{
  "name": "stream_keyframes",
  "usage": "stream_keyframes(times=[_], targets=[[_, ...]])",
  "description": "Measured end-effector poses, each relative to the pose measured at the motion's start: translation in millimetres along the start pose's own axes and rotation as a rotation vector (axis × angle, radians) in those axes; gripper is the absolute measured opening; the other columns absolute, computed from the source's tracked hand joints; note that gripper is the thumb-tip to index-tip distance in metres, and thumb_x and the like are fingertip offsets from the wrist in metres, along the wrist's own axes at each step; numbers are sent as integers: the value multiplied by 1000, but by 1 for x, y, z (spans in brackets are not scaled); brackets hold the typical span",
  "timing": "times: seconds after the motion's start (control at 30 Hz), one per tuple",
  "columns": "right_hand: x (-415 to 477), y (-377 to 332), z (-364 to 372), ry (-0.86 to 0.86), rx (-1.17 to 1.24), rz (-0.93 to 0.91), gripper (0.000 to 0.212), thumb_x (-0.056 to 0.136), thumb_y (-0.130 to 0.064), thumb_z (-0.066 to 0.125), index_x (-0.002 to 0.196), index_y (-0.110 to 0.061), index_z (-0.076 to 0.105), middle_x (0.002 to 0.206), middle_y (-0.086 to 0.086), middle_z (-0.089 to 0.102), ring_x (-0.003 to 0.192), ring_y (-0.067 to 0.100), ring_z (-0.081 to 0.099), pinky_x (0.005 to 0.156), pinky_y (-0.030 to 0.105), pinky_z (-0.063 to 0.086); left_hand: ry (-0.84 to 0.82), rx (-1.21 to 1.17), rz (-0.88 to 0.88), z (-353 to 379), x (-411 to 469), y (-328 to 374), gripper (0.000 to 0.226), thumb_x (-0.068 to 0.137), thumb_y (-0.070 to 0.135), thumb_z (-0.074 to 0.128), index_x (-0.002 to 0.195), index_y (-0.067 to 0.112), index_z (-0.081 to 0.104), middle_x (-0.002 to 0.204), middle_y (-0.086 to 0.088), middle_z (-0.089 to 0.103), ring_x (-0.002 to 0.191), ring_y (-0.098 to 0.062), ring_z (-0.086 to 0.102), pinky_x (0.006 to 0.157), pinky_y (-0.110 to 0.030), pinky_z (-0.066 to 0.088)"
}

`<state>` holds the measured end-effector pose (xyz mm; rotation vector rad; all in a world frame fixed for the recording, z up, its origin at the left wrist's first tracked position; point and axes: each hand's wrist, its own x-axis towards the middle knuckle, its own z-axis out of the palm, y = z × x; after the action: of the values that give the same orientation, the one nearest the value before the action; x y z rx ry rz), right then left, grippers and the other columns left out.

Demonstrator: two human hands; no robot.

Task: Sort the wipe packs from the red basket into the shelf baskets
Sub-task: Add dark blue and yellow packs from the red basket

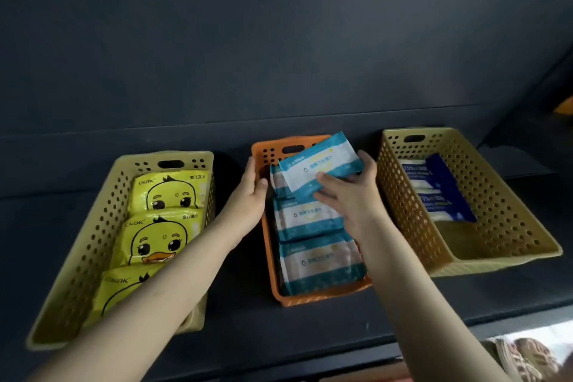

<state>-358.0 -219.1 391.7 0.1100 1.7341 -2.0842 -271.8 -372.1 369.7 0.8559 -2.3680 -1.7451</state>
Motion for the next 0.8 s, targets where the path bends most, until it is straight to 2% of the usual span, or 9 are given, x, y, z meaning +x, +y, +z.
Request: stream_keyframes(times=[0.1, 0.17, 0.33, 0.4, 0.5, 0.6, 0.67, 0.73, 0.8], targets=[[19, 24, 23, 67, -30, 4, 69, 84, 4, 65, 127, -37, 29, 122, 6, 52, 102, 24, 65, 65, 26, 58, -6, -83, -19, -3, 4, -4, 56, 104, 29, 34, 152, 37, 7, 158, 11, 20, 144, -9, 21, 114, -28, 17], [30, 32, 26, 79, -93, -24, 68, 85, 4, 61, 127, -39, 29, 119, 4, 53, 102, 20, 64, 69, 26, 59, -24, -126, -41, -5, 5, -3, 55, 104, 28, 34, 152, 38, 8, 157, 12, 22, 143, -8, 23, 115, -32, 20], [40, 38, 18, 155, -549, -59, 57, 84, -12, 68, 126, -35, 38, 104, 0, 60, 85, 13, 66, 69, 32, 60, -42, -172, -25, -7, 6, 1, 56, 104, 22, 35, 152, 37, 11, 155, 11, 27, 138, -4, 26, 106, -24, 21], [41, 39, 18, 137, -595, -27, 51, 85, -16, 70, 125, -32, 43, 94, -3, 62, 79, 12, 69, 66, 30, 60, -48, -186, -25, -8, 6, 0, 56, 104, 21, 36, 153, 36, 11, 154, 11, 29, 135, -1, 25, 105, -24, 21], [44, 36, 21, 118, -580, -20, 48, 83, -21, 74, 121, -27, 46, 92, -1, 66, 71, 9, 71, 63, 26, 59, -45, -197, -26, -10, 7, -2, 56, 103, 22, 37, 152, 36, 13, 155, 11, 31, 142, -9, 28, 115, -33, 23], [41, 31, 22, 156, -798, -96, 48, 82, -32, 75, 122, -23, 49, 87, -2, 66, 63, 9, 68, 51, 22, 53, -48, -190, -28, -11, 4, 1, 56, 104, 21, 37, 152, 35, 13, 155, 10, 30, 142, -11, 27, 113, -33, 22], [40, 29, 19, 173, -1024, -223, 47, 83, -38, 71, 123, -21, 51, 92, -4, 62, 67, 10, 60, 48, 21, 44, -47, -169, -19, -11, 2, 4, 55, 104, 22, 37, 152, 35, 12, 155, 8, 29, 142, -11, 26, 111, -32, 23], [41, 27, 17, 142, -1147, -301, 47, 85, -38, 69, 126, -20, 54, 103, 1, 65, 79, 14, 60, 57, 22, 43, -43, -146, -18, -11, 1, 5, 56, 104, 22, 37, 152, 35, 12, 156, 6, 28, 142, -11, 26, 111, -32, 24], [45, 28, 16, 86, -1198, -292, 48, 86, -35, 69, 130, -19, 55, 117, 4, 65, 92, 17, 63, 65, 22, 43, -34, -124, -22, -10, 1, 5, 56, 104, 22, 37, 152, 33, 11, 156, 5, 27, 142, -12, 26, 109, -29, 24]])
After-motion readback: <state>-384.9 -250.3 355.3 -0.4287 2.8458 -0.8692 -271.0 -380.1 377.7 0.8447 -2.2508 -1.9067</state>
